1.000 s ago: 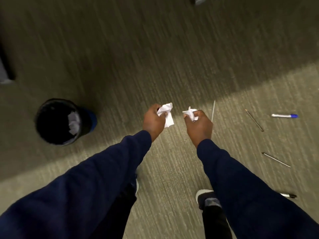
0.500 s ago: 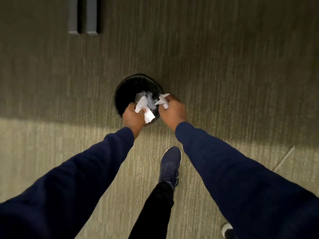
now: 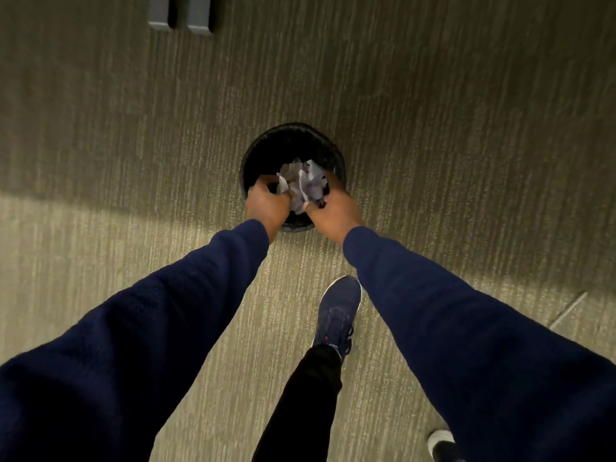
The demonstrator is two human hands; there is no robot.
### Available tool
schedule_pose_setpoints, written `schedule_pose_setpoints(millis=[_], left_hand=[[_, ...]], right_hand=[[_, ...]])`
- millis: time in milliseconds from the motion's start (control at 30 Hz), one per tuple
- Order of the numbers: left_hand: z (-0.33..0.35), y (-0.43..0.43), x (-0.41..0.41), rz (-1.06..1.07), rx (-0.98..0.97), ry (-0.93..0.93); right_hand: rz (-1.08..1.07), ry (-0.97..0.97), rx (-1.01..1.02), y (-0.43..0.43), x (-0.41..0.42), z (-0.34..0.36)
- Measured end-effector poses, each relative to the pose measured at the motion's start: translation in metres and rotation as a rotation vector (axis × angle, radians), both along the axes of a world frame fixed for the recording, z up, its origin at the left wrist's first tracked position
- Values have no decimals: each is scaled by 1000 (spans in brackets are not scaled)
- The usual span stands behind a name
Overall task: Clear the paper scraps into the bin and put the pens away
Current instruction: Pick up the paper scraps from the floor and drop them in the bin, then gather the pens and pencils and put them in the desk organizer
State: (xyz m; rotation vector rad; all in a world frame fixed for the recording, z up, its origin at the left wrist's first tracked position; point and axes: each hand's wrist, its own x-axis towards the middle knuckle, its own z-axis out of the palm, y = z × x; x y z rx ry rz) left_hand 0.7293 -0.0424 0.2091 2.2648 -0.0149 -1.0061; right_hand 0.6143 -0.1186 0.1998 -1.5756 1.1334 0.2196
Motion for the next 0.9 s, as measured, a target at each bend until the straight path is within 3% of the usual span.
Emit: schedule_pose_setpoints(millis=[400,600,900], left_hand=[[28,-18,-123,-374,95,-64],[40,-54,-256,-575,120,13],[41,-105,-506,-1228,120,-66]], right_hand=[[-249,109,64,6,-164,31],[-437,156,64,-2,-307,52],[-847,187,87,9,-564,68]])
